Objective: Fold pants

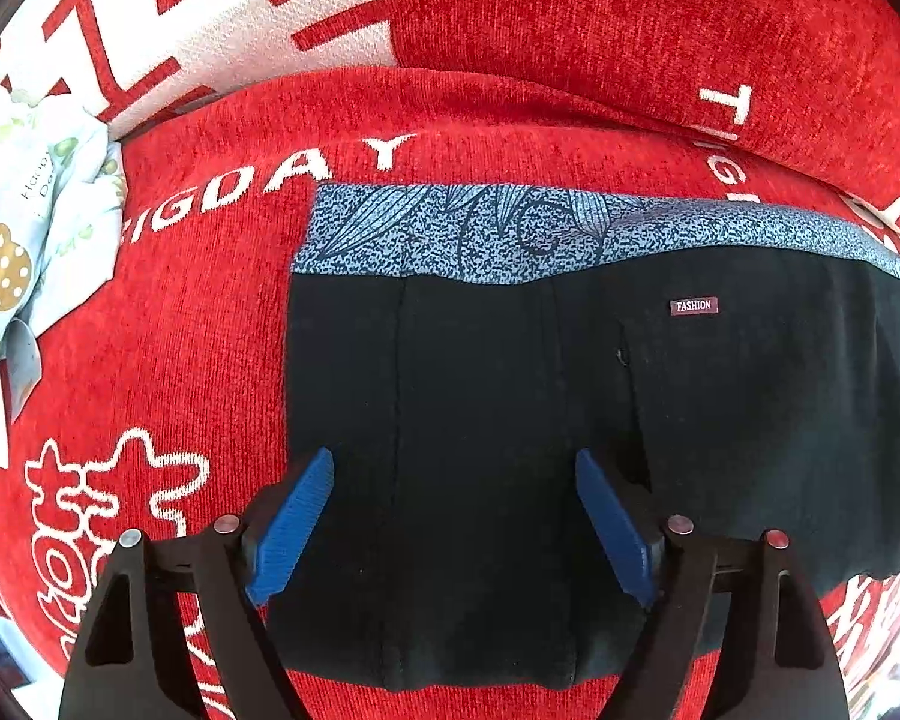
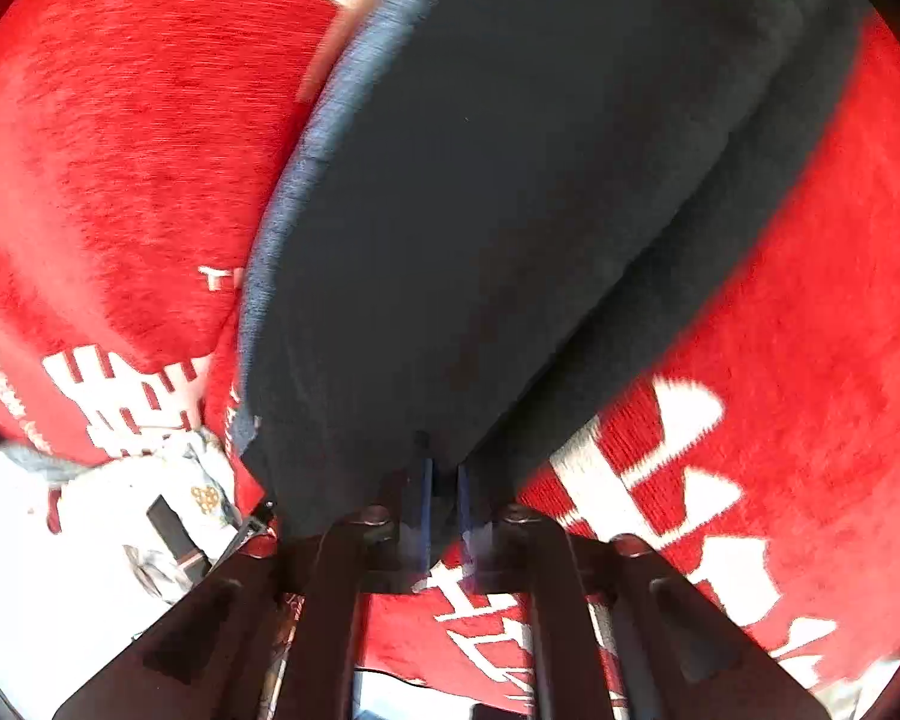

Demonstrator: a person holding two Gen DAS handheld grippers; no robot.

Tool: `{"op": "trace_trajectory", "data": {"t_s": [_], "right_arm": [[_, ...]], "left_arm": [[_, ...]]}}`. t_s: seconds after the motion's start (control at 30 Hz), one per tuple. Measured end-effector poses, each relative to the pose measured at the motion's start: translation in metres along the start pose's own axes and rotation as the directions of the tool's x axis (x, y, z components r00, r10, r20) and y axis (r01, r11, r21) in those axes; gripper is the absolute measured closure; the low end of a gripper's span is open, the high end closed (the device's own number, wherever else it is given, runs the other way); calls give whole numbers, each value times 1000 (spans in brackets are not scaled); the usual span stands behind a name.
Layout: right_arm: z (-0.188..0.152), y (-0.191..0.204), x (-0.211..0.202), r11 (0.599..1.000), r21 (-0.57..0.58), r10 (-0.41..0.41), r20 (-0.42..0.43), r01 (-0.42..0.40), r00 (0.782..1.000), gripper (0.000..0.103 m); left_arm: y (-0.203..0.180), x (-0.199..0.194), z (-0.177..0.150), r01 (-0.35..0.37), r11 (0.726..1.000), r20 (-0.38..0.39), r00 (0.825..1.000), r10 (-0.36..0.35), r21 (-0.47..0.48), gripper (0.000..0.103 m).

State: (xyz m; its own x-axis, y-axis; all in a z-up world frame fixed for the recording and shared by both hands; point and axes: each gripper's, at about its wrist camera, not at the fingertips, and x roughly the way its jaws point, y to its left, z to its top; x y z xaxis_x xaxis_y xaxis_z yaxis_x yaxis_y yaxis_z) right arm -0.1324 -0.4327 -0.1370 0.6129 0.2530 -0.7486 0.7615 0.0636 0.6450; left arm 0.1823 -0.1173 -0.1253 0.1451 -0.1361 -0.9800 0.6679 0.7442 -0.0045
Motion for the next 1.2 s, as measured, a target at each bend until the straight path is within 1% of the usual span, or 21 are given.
{"op": "trace_trajectory", "data": {"t_s": [0.07,0.1,0.23,0.27,0.3,0.33,0.4,0.47,0.53,0.57,0.6,0.67,0.73,0.83,0.87,0.93,1.0,1.07,1.13,1.17,1.2], "right_arm": [[-3,15,-15,996,-92,-11,30,14,1000,96],[-8,15,-19,993,-112,-30,39,34,999,96],[-22,-30,-3,993,0,-121,13,121,993,96],[-24,-37,-7,996,28,-82,22,82,996,93],[-26,-40,-13,996,47,-72,25,71,997,91],[-28,-42,-22,994,55,-93,28,92,995,84],[-27,-46,-43,994,53,-93,41,91,995,84],[-21,-50,-77,994,52,-98,104,93,990,82],[-6,-57,-117,993,60,-109,201,99,973,79],[0,-59,-128,992,65,-118,230,106,966,76],[13,-66,-147,989,79,-139,274,122,952,76],[33,-76,-167,985,106,-160,323,133,933,75],[67,-94,-189,980,135,-187,361,147,914,75],[113,-122,-211,972,157,-225,390,176,893,75],[125,-125,-213,969,167,-233,389,181,891,75],[153,-152,-222,963,201,-248,388,181,888,75],[176,-174,-228,961,226,-238,384,160,892,75],[197,-187,-226,965,231,-207,366,127,907,72],[211,-200,-224,967,229,-183,322,111,929,72],[215,-202,-223,968,227,-175,314,105,933,80],[217,-202,-226,970,216,-173,307,108,936,91]], "left_arm": [[-1,0,0,-2,1000,4,1000,2,10,19],[-10,12,5,-4,1000,6,1000,4,11,19],[-15,13,4,-22,1000,-4,1000,22,-4,18],[-16,11,5,-31,999,-20,999,31,-9,18],[-18,9,6,-38,999,-30,999,38,-7,19],[-21,3,5,-42,999,-33,999,42,6,19],[-31,-12,4,-28,999,-19,999,28,32,19],[-48,-29,2,-3,998,6,1000,2,64,19],[-72,-45,1,35,995,24,999,-37,90,19],[-89,-52,1,53,993,35,998,-57,107,19],[-107,-56,1,73,990,41,996,-79,125,19],[-141,-55,5,98,983,39,994,-105,154,19],[-169,-43,6,96,982,16,995,-100,162,19],[-196,-15,1,78,991,-44,996,-74,111,19],[-202,-9,-4,50,995,-48,998,-46,89,19],[-210,-9,-11,-6,995,-2,1000,7,100,18],[-210,-9,-13,-16,998,-1,1000,17,65,18],[-210,-7,-10,-17,999,-18,1000,17,33,18],[-212,-5,-7,-32,999,-31,999,33,38,16],[-213,-5,-6,-35,999,-36,999,36,41,16],[-212,-5,-6,-35,999,-44,998,36,40,16]]}}
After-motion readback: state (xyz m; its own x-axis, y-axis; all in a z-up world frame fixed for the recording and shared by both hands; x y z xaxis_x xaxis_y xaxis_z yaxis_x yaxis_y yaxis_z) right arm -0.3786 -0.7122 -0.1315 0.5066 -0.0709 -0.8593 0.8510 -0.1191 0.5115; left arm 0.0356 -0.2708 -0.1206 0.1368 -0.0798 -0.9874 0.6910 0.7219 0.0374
